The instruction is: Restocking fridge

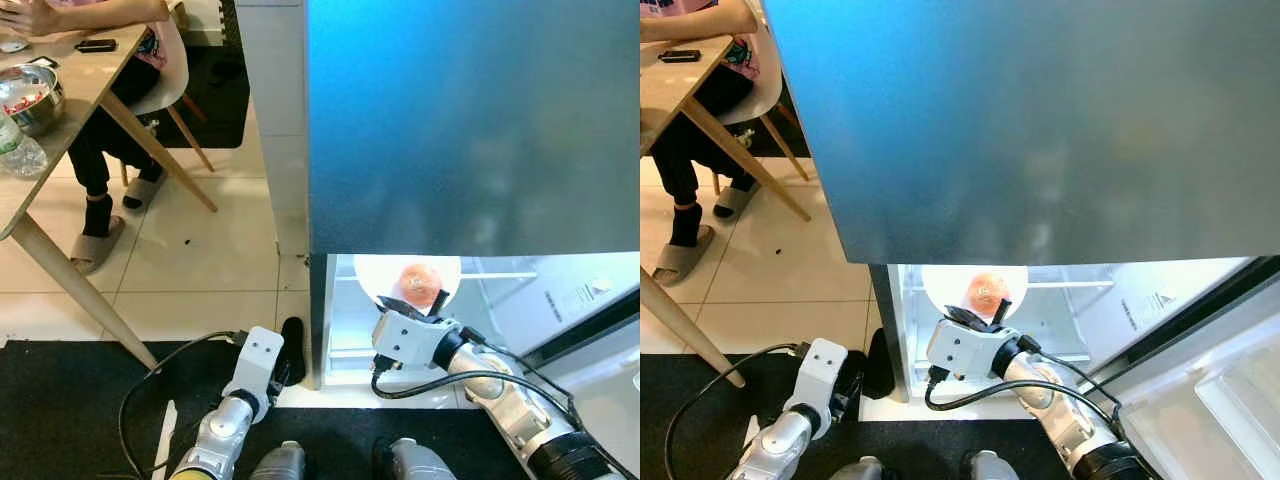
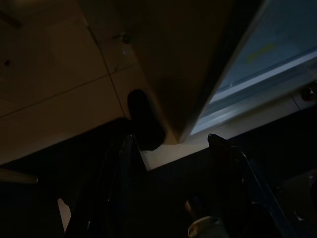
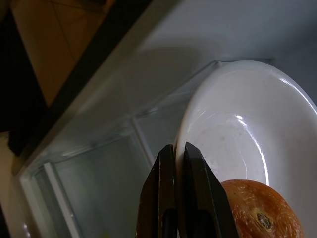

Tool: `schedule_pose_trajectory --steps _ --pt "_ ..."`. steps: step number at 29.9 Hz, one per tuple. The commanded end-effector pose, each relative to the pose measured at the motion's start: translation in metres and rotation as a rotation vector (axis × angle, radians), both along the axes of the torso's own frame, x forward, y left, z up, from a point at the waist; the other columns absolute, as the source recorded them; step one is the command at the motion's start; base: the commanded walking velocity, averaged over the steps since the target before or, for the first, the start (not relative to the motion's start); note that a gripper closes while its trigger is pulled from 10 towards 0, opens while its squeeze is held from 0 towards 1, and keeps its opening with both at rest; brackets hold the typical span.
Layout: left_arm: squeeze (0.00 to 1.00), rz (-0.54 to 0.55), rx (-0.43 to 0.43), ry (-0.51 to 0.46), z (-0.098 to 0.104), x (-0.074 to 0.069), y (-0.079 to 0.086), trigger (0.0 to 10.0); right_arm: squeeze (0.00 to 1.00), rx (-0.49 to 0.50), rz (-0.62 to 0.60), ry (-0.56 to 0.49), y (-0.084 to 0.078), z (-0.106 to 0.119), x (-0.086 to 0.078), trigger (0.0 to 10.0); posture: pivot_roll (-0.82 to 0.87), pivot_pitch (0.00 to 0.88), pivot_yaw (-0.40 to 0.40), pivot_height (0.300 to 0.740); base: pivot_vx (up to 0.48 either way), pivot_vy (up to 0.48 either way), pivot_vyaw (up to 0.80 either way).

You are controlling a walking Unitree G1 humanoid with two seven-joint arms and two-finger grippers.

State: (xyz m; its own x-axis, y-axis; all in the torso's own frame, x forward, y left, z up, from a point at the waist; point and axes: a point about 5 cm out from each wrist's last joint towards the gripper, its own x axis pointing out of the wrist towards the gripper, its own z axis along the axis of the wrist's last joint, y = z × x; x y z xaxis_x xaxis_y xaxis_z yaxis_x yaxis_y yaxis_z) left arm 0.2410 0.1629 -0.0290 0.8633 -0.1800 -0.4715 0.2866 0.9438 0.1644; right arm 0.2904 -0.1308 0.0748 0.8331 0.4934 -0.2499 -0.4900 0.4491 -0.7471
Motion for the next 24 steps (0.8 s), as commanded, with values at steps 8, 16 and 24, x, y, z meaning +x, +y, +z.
schedule_pose_trajectory --steps 8,16,24 --pt "0.00 -0.010 0.018 0.061 -0.010 -0.012 0.003 10.0 0.00 0.094 -0.118 -0.008 -0.011 0.008 0.007 10.0 -0.09 0.189 -0.005 0.703 0.000 0.000 0.00" --pt "0.00 -0.011 0.019 0.060 -0.010 -0.011 0.003 10.0 0.00 0.082 -0.127 -0.015 -0.015 0.008 0.009 10.0 -0.08 0.188 -0.004 0.678 0.000 0.000 0.00" --pt "0.00 -0.011 0.018 0.059 -0.010 -0.012 0.003 10.0 0.00 0.065 -0.145 -0.019 -0.020 0.010 0.011 10.0 -0.08 0.186 -0.004 0.653 0.000 0.000 0.00"
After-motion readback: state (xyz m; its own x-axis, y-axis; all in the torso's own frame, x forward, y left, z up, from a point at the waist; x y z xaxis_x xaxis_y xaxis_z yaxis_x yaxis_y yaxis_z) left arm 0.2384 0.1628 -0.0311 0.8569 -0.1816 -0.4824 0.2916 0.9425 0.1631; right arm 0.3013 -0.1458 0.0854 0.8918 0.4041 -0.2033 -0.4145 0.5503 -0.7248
